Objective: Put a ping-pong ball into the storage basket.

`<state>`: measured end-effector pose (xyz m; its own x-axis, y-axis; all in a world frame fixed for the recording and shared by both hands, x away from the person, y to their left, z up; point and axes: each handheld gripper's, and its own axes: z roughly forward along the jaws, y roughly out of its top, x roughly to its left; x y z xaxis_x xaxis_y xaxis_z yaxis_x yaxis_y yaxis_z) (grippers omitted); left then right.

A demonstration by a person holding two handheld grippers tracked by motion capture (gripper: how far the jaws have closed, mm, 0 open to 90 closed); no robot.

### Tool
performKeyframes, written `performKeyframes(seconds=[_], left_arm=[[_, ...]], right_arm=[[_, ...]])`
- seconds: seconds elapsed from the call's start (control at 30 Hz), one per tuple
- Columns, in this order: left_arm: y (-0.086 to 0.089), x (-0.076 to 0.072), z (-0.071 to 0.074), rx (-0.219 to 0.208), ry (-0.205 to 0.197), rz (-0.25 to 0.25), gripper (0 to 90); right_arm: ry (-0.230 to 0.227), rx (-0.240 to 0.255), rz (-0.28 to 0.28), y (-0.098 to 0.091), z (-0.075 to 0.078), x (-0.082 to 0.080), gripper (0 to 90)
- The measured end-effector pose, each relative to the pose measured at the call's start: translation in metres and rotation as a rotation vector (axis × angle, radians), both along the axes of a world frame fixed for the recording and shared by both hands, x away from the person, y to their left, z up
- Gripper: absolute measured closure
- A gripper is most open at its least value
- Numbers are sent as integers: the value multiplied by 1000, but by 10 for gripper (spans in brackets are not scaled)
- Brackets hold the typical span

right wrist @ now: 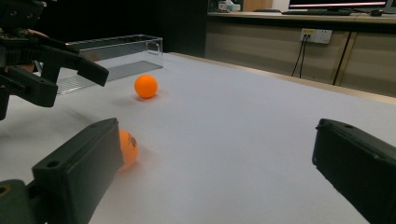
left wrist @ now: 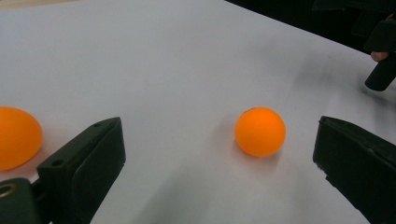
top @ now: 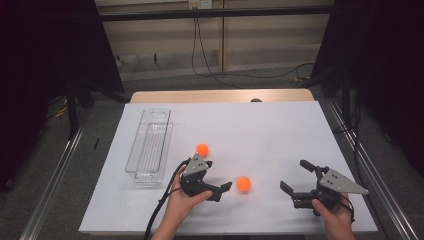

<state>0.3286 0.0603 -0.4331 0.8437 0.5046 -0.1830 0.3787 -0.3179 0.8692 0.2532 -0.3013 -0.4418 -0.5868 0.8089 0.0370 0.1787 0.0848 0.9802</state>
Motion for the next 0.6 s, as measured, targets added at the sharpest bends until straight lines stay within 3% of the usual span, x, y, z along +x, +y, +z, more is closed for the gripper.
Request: performKeyframes(seconds=[0.6], left_arm=[[-7,0,-1,8,11,-19,25]], right_arm=[[-1,-1,0,0,0,0,11]])
